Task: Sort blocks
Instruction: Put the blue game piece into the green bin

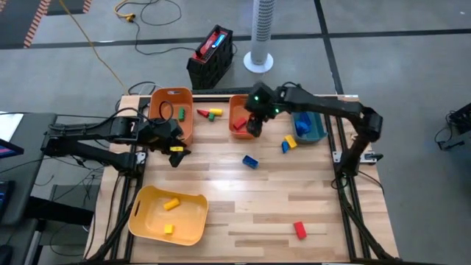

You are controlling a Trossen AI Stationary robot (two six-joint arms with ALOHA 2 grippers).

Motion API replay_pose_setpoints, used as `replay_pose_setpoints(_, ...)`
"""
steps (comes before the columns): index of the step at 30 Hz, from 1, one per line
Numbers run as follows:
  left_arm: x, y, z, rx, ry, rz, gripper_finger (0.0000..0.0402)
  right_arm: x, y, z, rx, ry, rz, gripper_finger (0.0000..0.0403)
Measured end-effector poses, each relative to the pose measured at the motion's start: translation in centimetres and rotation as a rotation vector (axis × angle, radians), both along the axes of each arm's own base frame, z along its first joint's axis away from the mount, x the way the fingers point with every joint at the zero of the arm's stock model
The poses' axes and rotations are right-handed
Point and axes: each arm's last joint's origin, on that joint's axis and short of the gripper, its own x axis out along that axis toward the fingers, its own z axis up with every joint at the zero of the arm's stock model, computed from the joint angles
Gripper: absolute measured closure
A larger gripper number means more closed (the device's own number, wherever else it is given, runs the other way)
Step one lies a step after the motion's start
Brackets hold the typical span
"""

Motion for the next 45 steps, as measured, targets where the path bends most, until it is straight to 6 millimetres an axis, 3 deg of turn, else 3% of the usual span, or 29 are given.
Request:
replay_pose_setpoints(3, 0.0, 0.0, 0.0, 0.013, 0.002, -0.013, 0.0223, 0.6, 3.1, 0.6, 0.000, -0.012, 0.046, 0.0178)
replay_pose_setpoints(5, 0.0, 0.0, 0.0, 0.023, 0.002, -0.022, 0.0223, 1.4, 5.1, -0.3, -0.003, 0.004, 0.070, 0.0178)
replay_pose_setpoints(9, 0.0, 0.0, 0.0, 0.025, 0.003, -0.024, 0.0223, 2.8, 8.3, -4.3, 0.070, 0.019, 0.078, 0.0178)
replay_pose_setpoints(14, 0.0, -0.3, 0.0, -0.017, 0.000, -0.030, 0.0223, 2.2, 10.4, -8.2, 0.155, 0.044, 0.002, 0.0178)
replay_pose_setpoints(18, 0.0, -0.5, 0.0, -0.026, 0.001, -0.052, 0.0223, 1.1, 10.9, -10.2, 0.198, 0.115, -0.055, 0.0177)
replay_pose_setpoints(22, 0.0, -0.6, 0.0, -0.026, -0.001, -0.063, 0.0223, 0.9, 10.4, -10.6, 0.181, 0.116, -0.046, 0.0167)
replay_pose_setpoints(32, 0.0, -0.7, 0.0, -0.054, 0.002, -0.096, 0.0223, 2.3, 9.3, -14.1, 0.139, 0.161, -0.060, 0.0132)
replay_pose_setpoints(45, -0.2, -0.8, -0.2, -0.077, 0.028, -0.105, 0.0223, 2.8, 11.5, -16.7, 0.066, 0.230, -0.074, 0.0139)
